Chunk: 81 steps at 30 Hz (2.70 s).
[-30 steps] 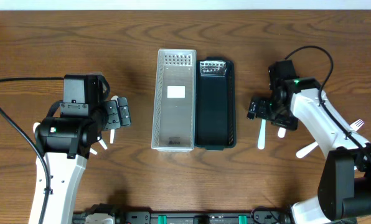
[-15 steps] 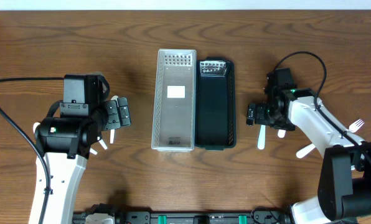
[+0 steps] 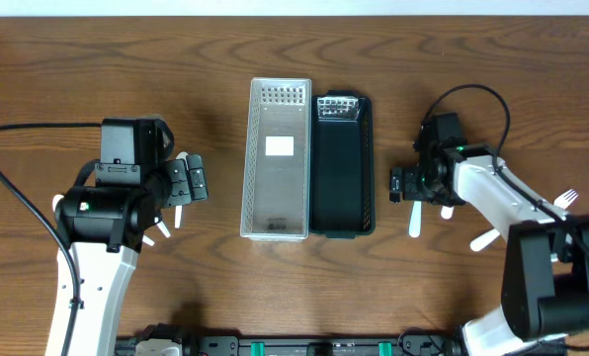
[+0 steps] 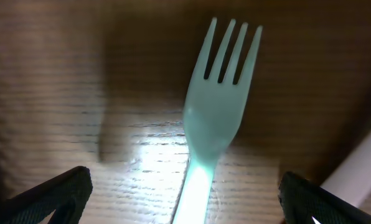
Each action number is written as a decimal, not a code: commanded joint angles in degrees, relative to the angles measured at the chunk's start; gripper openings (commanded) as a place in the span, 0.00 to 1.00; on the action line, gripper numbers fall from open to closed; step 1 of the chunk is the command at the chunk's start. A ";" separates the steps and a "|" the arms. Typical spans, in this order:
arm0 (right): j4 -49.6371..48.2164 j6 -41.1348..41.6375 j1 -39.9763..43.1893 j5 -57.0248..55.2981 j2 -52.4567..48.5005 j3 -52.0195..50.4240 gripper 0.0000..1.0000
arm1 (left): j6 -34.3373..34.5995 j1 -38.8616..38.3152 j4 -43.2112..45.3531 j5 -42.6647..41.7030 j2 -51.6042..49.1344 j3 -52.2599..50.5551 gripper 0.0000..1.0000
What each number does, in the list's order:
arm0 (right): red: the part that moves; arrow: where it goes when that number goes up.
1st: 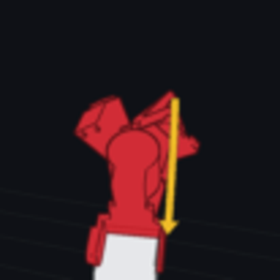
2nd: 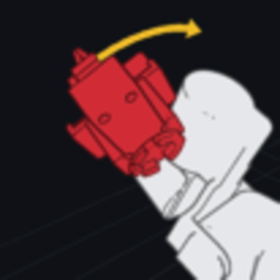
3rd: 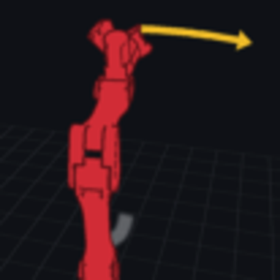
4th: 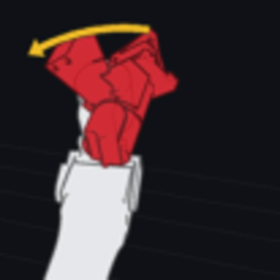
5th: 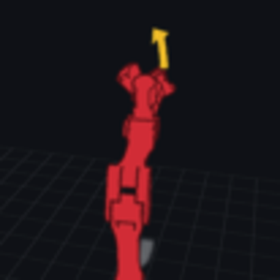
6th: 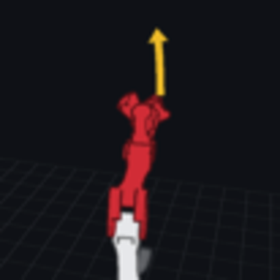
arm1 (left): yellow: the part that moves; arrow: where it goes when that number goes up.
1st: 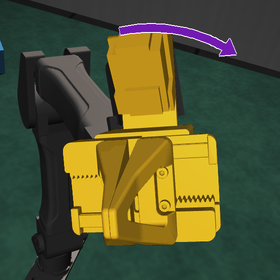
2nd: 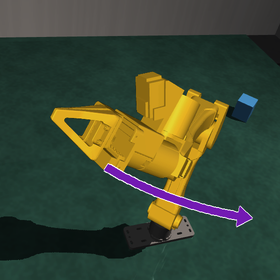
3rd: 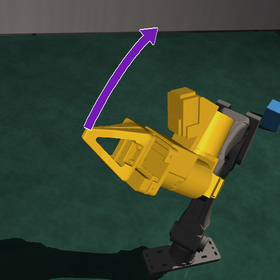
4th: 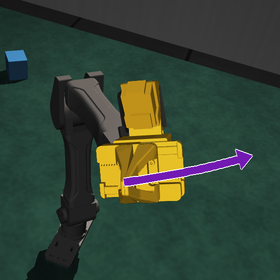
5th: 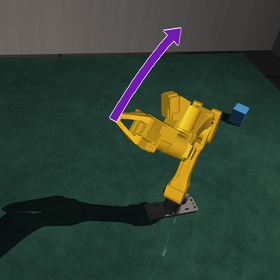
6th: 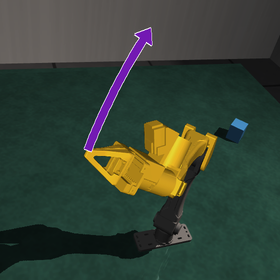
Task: Pack container
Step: 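Lower the right gripper over the light-green fork and grasp it, then carry the green fork into the black caddy and release it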
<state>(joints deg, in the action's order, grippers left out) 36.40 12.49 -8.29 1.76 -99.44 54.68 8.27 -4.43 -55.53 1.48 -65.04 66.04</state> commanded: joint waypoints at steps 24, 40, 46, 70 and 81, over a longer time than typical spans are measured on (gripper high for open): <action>-0.26 1.22 -0.46 3.06 -2.69 -0.48 0.35 | -0.76 0.13 -0.15 0.02 0.20 1.33 0.98; -0.61 1.27 -0.46 3.04 -2.67 -0.35 0.01 | -0.76 0.13 -0.13 0.02 0.20 1.33 0.98; 6.73 2.95 -0.46 2.03 -0.61 8.15 0.01 | -0.76 0.13 -0.13 0.02 0.20 1.33 0.98; 17.18 20.68 -18.93 -2.38 -8.35 33.62 0.02 | -0.74 0.13 0.52 0.02 0.20 1.33 0.98; 17.07 19.06 -19.28 -2.40 -10.10 35.26 0.50 | -0.76 0.13 0.50 0.02 0.20 1.33 0.98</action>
<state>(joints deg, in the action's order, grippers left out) 53.21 32.53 -28.86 0.21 -111.68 88.18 8.27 -4.43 -55.09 1.48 -65.04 66.15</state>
